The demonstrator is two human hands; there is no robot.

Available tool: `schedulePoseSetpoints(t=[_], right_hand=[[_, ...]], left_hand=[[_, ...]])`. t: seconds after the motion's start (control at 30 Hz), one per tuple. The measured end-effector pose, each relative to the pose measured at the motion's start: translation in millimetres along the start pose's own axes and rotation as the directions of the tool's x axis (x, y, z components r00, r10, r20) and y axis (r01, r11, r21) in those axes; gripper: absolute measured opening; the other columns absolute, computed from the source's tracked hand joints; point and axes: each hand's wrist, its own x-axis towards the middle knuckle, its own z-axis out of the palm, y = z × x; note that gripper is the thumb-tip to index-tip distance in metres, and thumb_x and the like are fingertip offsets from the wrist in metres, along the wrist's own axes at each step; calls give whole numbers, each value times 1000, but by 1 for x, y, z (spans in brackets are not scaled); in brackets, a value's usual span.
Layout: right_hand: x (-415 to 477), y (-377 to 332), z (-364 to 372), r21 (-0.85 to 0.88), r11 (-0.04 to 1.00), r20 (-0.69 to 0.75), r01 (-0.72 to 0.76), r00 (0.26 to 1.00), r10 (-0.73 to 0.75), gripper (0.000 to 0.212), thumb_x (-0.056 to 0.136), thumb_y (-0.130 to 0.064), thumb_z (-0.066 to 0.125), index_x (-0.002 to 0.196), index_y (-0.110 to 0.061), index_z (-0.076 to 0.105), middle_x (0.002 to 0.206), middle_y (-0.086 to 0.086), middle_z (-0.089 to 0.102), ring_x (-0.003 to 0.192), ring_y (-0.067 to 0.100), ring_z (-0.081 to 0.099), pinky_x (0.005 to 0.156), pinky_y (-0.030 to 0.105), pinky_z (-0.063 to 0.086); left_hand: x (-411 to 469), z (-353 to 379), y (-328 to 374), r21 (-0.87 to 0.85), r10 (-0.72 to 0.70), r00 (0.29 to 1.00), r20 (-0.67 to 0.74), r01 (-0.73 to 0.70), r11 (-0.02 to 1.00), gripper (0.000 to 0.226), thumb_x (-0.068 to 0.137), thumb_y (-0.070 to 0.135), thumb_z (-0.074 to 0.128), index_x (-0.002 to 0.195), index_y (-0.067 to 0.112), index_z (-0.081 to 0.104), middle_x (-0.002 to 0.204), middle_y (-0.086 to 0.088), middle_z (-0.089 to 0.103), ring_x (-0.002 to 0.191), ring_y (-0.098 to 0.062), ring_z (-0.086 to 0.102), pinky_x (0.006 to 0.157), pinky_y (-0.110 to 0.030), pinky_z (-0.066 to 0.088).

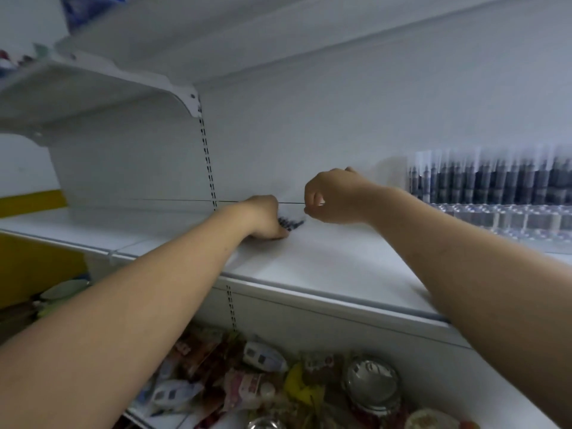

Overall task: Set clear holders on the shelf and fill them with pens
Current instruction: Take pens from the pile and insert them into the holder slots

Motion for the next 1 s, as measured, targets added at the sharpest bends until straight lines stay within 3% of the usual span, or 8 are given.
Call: schedulePoseSetpoints(t=[0.2,0.33,0.43,0.67,0.77,0.87,0.93,1.0], right_hand=[[-9,10,-7,55,997,-71,-51,996,55,15,97,-35,61,95,-28,73,99,-11,71,97,20,61,97,34,38],[-11,12,-8,78,994,-54,-81,995,85,15,96,-33,61,93,-26,74,96,-11,70,95,20,60,91,32,39],[-11,12,-10,94,992,-46,-89,995,93,14,96,-32,62,93,-26,74,98,-10,71,97,20,61,93,34,43],[-6,12,-15,188,979,-70,-74,994,89,16,96,-27,62,86,-23,74,79,-18,67,89,19,66,86,31,49],[-5,10,-29,250,966,-145,-66,984,104,17,95,-24,63,85,-19,77,79,-15,70,87,20,69,81,32,57],[-10,18,-58,240,968,-203,-69,972,120,19,97,-24,64,92,-15,80,89,-4,75,88,20,70,83,32,58],[-19,32,-81,203,975,-212,-95,967,139,19,98,-25,64,95,-16,81,92,-3,77,88,18,70,87,31,57],[-34,52,-100,188,974,-242,-124,956,168,18,99,-25,65,96,-16,80,91,-5,77,84,12,71,88,31,56]], left_hand=[[-4,-7,14,86,15,996,86,-22,996,27,99,35,59,95,9,56,98,-9,61,78,-21,56,63,-31,40],[-9,-3,29,180,-2,991,131,-22,984,31,107,19,45,132,6,58,134,-15,61,118,-33,61,92,-36,47],[-2,8,33,220,-52,988,144,19,975,46,107,14,43,153,7,46,149,-15,54,129,-33,58,104,-40,47],[-10,0,35,158,-10,992,127,-10,987,45,110,6,34,153,-10,34,160,-19,42,141,-35,46,114,-40,36],[-8,-5,24,61,65,994,89,-71,996,43,111,7,38,153,-1,42,140,-23,58,116,-38,58,102,-42,44],[2,-17,10,-200,105,991,-80,-120,973,30,112,23,41,109,1,60,85,-11,59,75,-27,55,59,-34,40],[7,-26,13,-535,126,981,-150,-188,824,30,112,30,41,104,5,57,80,-6,57,69,-26,57,55,-30,38],[3,-39,32,-787,217,959,-180,-273,553,23,113,29,41,108,12,56,81,-2,51,64,-20,56,50,-26,36]])
